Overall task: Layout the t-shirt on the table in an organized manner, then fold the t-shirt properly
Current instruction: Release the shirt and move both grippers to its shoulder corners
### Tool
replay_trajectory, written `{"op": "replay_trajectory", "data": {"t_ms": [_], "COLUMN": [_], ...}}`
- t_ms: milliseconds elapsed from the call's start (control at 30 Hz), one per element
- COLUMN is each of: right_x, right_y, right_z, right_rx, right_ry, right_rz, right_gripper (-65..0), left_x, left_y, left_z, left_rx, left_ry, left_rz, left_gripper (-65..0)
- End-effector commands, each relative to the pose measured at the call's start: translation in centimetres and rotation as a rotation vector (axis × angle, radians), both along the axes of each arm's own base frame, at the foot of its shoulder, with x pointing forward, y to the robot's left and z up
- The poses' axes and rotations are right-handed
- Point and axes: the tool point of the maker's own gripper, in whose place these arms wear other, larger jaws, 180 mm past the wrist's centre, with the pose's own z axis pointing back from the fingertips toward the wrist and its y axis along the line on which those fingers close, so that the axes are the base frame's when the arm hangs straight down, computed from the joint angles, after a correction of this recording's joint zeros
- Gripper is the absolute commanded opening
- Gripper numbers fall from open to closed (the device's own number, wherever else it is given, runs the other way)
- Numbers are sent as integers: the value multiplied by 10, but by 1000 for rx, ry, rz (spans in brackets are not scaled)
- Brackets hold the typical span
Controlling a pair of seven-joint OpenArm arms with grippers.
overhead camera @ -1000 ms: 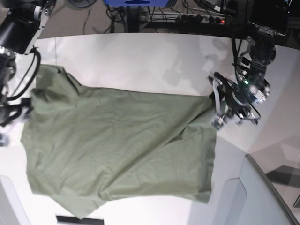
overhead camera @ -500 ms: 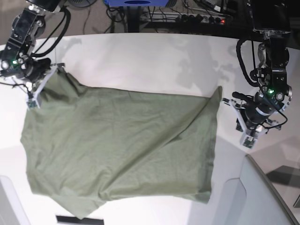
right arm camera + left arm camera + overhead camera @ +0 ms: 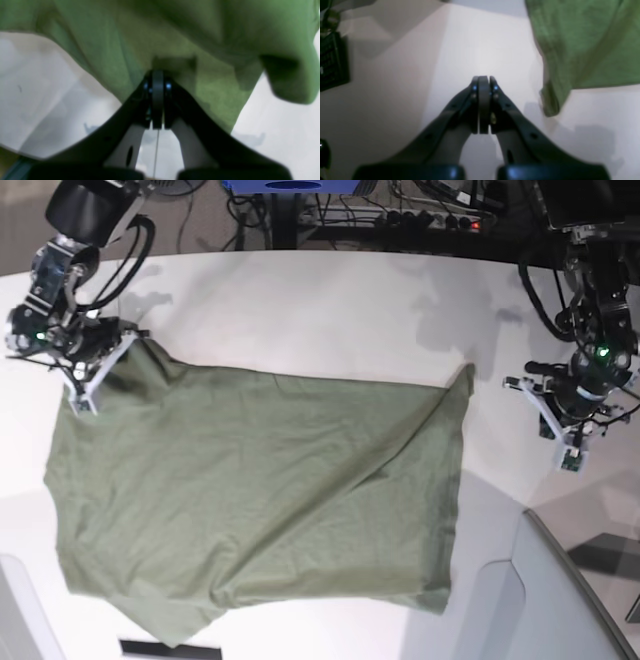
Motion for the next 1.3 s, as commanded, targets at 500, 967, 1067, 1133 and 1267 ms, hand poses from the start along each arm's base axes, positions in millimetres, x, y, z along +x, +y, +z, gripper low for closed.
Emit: {"op": "replay_trajectory", "data": {"t_ms": [500,967,1067,1133,1267], "right_x": [-68,-4,25,39,50], "right_y": [-33,-62,-72,-77,-84], "right_z": [15,67,62,53,24], "right_rx": [-161,-263,-236,-204,-124], "right_ry": [164,-30,-77,-74,-44], "right_rz": [5,-2,-6,-9,-22], "right_gripper": [-648,-648,-648,-648,-648], "left_x": [4,3,11,15,6], "left_y": [1,-95,-103,-102,-91], "left_z": [4,-59,-74,-82,-109], "left_rx": [-13,-155,-204,-227,-197], "left_ry": [-57,83,106,85,123], "left_rz": [2,-155,-132,-125,-116], "left_gripper": [-650,-650,-650,-650,-650]}}
